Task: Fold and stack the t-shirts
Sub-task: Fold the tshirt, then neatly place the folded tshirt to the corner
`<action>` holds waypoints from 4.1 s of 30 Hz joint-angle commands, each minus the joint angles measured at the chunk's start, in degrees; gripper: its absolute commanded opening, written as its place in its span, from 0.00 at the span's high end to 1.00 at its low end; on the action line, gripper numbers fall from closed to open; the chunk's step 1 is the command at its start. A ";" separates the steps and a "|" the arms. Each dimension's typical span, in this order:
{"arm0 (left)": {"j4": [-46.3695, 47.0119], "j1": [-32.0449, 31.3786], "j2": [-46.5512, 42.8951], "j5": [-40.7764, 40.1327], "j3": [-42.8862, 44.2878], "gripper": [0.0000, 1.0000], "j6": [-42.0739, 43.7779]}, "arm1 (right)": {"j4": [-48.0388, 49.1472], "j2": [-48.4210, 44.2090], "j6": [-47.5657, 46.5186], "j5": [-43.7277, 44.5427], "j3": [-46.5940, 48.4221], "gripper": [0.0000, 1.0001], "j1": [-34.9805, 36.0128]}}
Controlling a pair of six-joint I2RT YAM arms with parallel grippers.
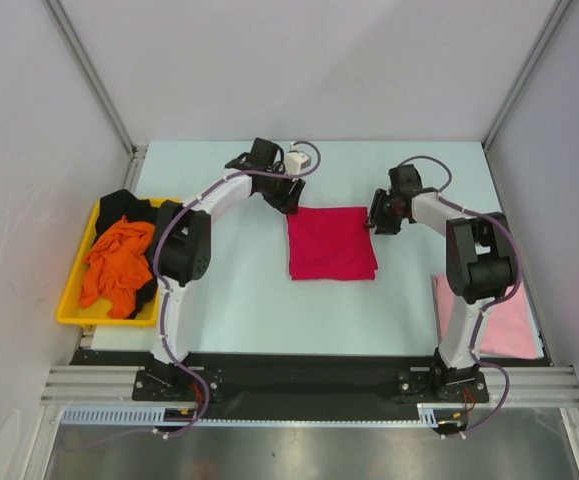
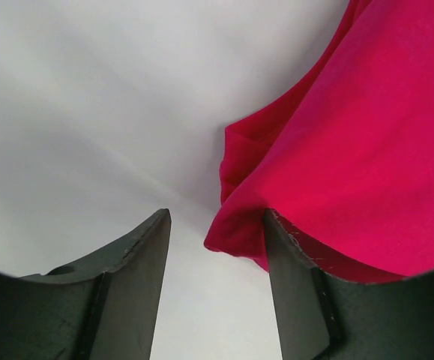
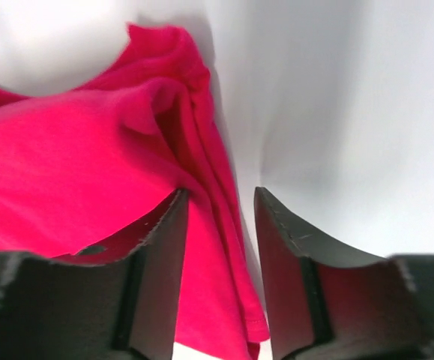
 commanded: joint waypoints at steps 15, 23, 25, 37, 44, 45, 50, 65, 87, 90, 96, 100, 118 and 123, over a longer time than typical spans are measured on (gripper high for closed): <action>-0.02 -0.18 4.11 1.05 5.44 0.55 -0.08 | 2.16 10.70 -1.59 -1.84 18.44 0.66 -0.13; -1.61 -0.27 8.07 -0.53 10.10 0.74 -1.83 | 2.17 13.77 0.07 -1.67 20.90 0.89 -0.48; -1.43 -0.27 8.42 -0.53 10.37 0.81 -2.18 | 2.68 14.31 0.96 -1.84 22.48 0.76 -1.18; 1.90 -0.35 6.40 -0.35 8.00 1.00 -3.77 | 14.71 0.52 -6.25 -13.09 4.84 0.46 -3.39; 1.03 -0.27 5.61 -0.44 10.28 0.95 -2.98 | 13.77 3.74 -6.43 -9.32 4.19 0.49 -1.01; 0.94 -0.27 5.52 -1.05 10.63 0.93 -2.63 | 13.07 4.72 -5.99 -8.36 6.03 0.52 -0.92; -0.11 -0.18 4.64 -2.72 10.72 0.59 -0.87 | 13.85 6.14 -1.95 -5.36 7.11 0.50 -2.50; 7.17 3.86 -9.68 8.78 -5.26 0.41 -5.70 | 13.67 -6.34 -2.91 -7.02 0.78 0.63 -2.33; 1.55 0.70 5.87 4.57 5.09 0.67 -6.75 | 17.81 9.30 6.49 -11.42 7.71 0.98 -1.89; 1.73 0.96 4.91 5.01 5.80 0.63 -7.28 | 15.79 7.46 5.09 -11.07 9.29 0.91 -2.59; 0.24 1.40 -1.06 6.41 6.85 0.42 -6.76 | 1.58 -1.41 -3.33 -5.98 9.49 0.40 -3.21; -3.88 2.89 -5.37 5.72 6.59 0.22 -4.74 | -4.60 -5.72 -6.24 -5.44 2.30 0.20 -3.29; -6.79 6.24 -25.68 5.71 -18.81 0.12 0.71 | 5.59 -1.08 -0.27 -16.95 -10.82 0.40 -0.92; -6.53 6.24 -28.32 5.27 -20.48 0.12 1.42 | 7.51 1.38 0.69 -19.07 -10.91 0.62 -0.92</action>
